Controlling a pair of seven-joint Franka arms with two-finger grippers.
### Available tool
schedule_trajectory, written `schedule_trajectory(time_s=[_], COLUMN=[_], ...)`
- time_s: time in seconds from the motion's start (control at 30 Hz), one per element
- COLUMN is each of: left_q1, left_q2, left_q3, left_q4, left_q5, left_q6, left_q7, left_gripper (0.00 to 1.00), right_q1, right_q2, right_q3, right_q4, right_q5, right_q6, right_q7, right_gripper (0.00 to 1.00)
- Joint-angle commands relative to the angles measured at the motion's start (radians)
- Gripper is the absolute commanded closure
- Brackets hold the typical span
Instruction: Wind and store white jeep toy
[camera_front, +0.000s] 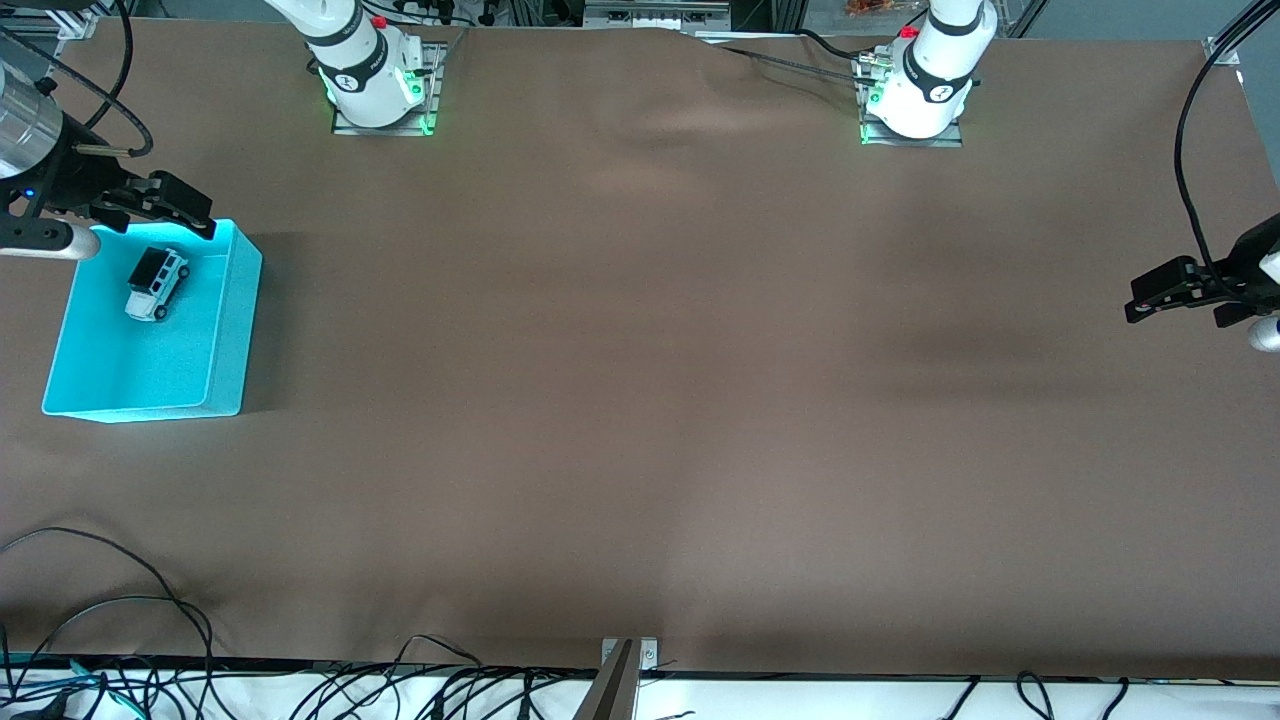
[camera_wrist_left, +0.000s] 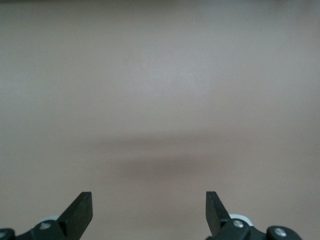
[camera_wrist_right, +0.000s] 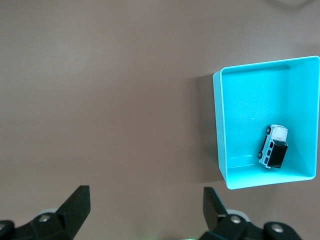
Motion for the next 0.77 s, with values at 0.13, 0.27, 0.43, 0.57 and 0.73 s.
schedule_trajectory(time_s=[0.13, 0.27, 0.43, 0.57, 0.73], left_q1=[-0.009, -0.007, -0.007, -0.006, -0.007], left_q2=[-0.004, 0.001, 0.006, 0.009, 0.012], left_q3=[0.015, 0.015, 0.015, 0.015, 0.016], left_q4=[-0.001, 0.002, 0.002, 0.002, 0.002], left_q5=[-0.025, -0.025, -0.024, -0.024, -0.024], left_q6=[-0.006, -0.006, -0.006, -0.006, -0.003], left_q7=[0.019, 0.019, 0.019, 0.019, 0.016], left_gripper=[0.0, 0.0, 0.0, 0.0, 0.0], right_q1=[-0.001, -0.001, -0.001, -0.001, -0.001], right_q2=[0.001, 0.003, 0.003, 0.004, 0.004], right_q3=[0.002, 0.002, 0.004, -0.001, -0.001], right_q4=[0.028, 0.039, 0.041, 0.041, 0.041], right_q5=[0.018, 0.018, 0.018, 0.018, 0.012], right_q6=[-0.009, -0.009, -0.015, -0.018, -0.013], right_q7=[-0.011, -0.009, -0.002, -0.002, -0.012], right_gripper=[0.0, 0.0, 0.0, 0.0, 0.0])
